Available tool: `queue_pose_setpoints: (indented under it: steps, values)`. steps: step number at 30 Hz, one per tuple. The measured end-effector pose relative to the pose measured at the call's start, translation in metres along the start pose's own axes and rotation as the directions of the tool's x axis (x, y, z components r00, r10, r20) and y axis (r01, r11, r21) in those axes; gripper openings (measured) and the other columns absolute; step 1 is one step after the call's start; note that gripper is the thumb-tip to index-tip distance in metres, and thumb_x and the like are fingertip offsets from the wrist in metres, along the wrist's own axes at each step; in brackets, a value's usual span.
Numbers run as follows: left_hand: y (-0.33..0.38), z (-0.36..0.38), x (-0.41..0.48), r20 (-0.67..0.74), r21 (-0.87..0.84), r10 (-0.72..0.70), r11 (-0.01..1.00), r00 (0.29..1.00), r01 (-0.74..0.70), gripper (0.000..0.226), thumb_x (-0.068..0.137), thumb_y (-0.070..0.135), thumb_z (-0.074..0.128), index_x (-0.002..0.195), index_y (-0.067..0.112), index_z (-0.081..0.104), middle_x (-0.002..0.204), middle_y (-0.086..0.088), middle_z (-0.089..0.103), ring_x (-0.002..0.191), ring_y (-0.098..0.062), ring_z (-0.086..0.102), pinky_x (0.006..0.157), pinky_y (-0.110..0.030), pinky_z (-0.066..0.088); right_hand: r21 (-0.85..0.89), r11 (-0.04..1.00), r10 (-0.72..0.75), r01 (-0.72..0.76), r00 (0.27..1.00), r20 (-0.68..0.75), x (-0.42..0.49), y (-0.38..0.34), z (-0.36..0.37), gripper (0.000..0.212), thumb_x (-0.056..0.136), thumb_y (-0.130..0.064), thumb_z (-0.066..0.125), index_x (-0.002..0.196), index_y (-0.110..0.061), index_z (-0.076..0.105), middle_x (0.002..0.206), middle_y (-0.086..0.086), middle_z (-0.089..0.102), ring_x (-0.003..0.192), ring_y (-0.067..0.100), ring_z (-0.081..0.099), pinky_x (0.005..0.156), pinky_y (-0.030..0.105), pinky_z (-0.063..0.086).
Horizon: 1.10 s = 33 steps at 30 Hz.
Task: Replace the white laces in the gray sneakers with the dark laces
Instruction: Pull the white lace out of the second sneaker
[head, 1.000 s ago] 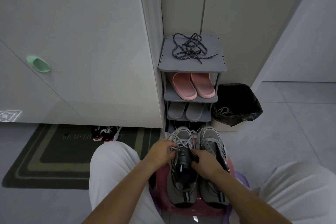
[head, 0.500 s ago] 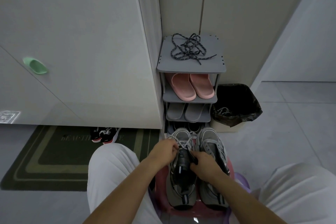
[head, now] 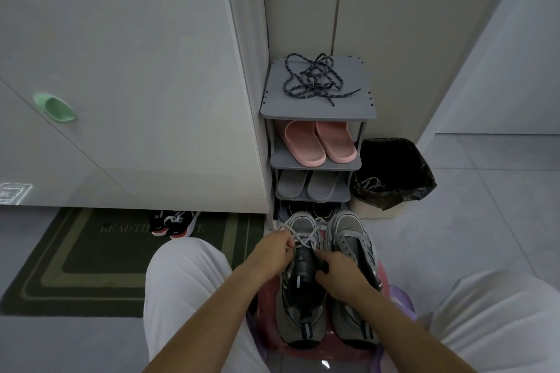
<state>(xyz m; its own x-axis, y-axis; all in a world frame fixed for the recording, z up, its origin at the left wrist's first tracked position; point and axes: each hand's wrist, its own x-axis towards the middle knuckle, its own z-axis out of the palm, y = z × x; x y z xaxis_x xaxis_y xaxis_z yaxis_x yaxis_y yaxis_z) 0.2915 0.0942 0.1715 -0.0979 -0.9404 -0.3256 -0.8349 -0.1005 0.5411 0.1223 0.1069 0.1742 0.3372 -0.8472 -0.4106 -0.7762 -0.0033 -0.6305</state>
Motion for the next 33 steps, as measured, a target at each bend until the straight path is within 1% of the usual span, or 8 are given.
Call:
queue_pose_setpoints:
  steps: [8, 11, 14, 17, 20, 26, 29, 33]
  values:
    - [0.004, -0.002, 0.002, -0.024, 0.018, -0.042, 0.999, 0.999, 0.043, 0.019, 0.092, 0.018, 0.049, 0.089, 0.005, 0.063, 0.099, -0.010, 0.063, 0.089, -0.025, 0.061, 0.081, -0.038, 0.050, 0.005, 1.000, 0.013, -0.013, 1.000, -0.011, -0.001, -0.001, 0.000, 0.030, 0.084, -0.011, 0.052, 0.112, -0.011, 0.062, 0.105, 0.011, 0.066, 0.095, 0.025, 0.061, 0.082, 0.031, 0.051]
    - [0.001, -0.004, -0.001, -0.021, 0.024, -0.100, 0.995, 0.995, 0.100, 0.023, 0.090, 0.025, 0.050, 0.071, 0.014, 0.055, 0.082, -0.001, 0.057, 0.075, -0.018, 0.056, 0.070, -0.031, 0.047, 0.046, 0.999, 0.029, -0.029, 1.000, -0.009, -0.001, -0.004, 0.002, 0.029, 0.087, -0.018, 0.056, 0.115, -0.010, 0.062, 0.109, 0.010, 0.067, 0.099, 0.023, 0.062, 0.084, 0.029, 0.050]
    - [-0.002, -0.007, -0.002, -0.079, 0.038, -0.168, 0.984, 0.983, 0.172, 0.044, 0.092, 0.033, 0.049, 0.051, 0.016, 0.042, 0.062, 0.000, 0.040, 0.056, -0.015, 0.044, 0.057, -0.026, 0.036, 0.253, 0.953, 0.185, -0.165, 0.981, -0.059, 0.003, -0.012, 0.001, 0.034, 0.093, -0.030, 0.054, 0.108, -0.001, 0.064, 0.103, 0.015, 0.067, 0.097, 0.027, 0.063, 0.088, 0.037, 0.050]
    - [-0.003, -0.009, -0.002, -0.162, 0.045, -0.146, 0.987, 0.976, 0.155, 0.030, 0.094, 0.030, 0.047, 0.071, 0.014, 0.058, 0.087, -0.004, 0.049, 0.069, -0.018, 0.054, 0.063, -0.027, 0.041, 0.351, 0.900, 0.325, -0.258, 0.934, -0.148, 0.014, -0.015, -0.001, 0.026, 0.097, -0.019, 0.046, 0.097, -0.001, 0.066, 0.091, 0.017, 0.065, 0.086, 0.026, 0.059, 0.079, 0.032, 0.048]
    - [0.001, -0.007, 0.002, -0.097, 0.032, -0.057, 0.998, 0.994, 0.061, 0.024, 0.095, 0.021, 0.047, 0.114, 0.019, 0.062, 0.120, -0.005, 0.049, 0.102, -0.023, 0.058, 0.082, -0.027, 0.043, 0.235, 0.928, 0.324, -0.289, 0.938, -0.126, 0.023, -0.016, -0.004, 0.030, 0.093, -0.007, 0.043, 0.112, -0.006, 0.066, 0.111, 0.015, 0.067, 0.100, 0.028, 0.061, 0.079, 0.024, 0.044]
    - [0.003, -0.005, 0.010, 0.005, 0.063, -0.125, 0.990, 0.992, 0.124, 0.010, 0.092, 0.020, 0.054, 0.094, 0.011, 0.058, 0.104, -0.010, 0.065, 0.098, -0.025, 0.060, 0.081, -0.031, 0.045, 0.188, 0.928, 0.342, -0.322, 0.936, -0.087, 0.035, -0.019, -0.014, 0.016, 0.091, -0.014, 0.057, 0.099, -0.004, 0.067, 0.112, 0.016, 0.066, 0.107, 0.028, 0.060, 0.088, 0.028, 0.045]
    - [-0.001, -0.012, 0.012, -0.032, 0.087, -0.162, 0.983, 0.986, 0.164, 0.007, 0.092, 0.011, 0.049, 0.088, 0.012, 0.054, 0.100, -0.011, 0.064, 0.093, -0.025, 0.060, 0.077, -0.031, 0.045, 0.165, 0.933, 0.337, -0.319, 0.937, -0.093, 0.037, -0.018, -0.013, 0.014, 0.091, -0.012, 0.055, 0.078, -0.014, 0.058, 0.110, 0.015, 0.066, 0.106, 0.028, 0.060, 0.086, 0.029, 0.046]
    - [-0.011, -0.014, 0.013, -0.027, 0.080, -0.107, 0.991, 0.994, 0.109, 0.023, 0.095, 0.015, 0.046, 0.114, 0.018, 0.059, 0.116, -0.007, 0.057, 0.110, -0.024, 0.052, 0.092, -0.036, 0.046, 0.188, 0.933, 0.335, -0.306, 0.930, -0.150, 0.040, -0.013, -0.009, 0.035, 0.090, -0.009, 0.051, 0.058, -0.023, 0.047, 0.097, 0.014, 0.067, 0.090, 0.026, 0.061, 0.073, 0.027, 0.045]
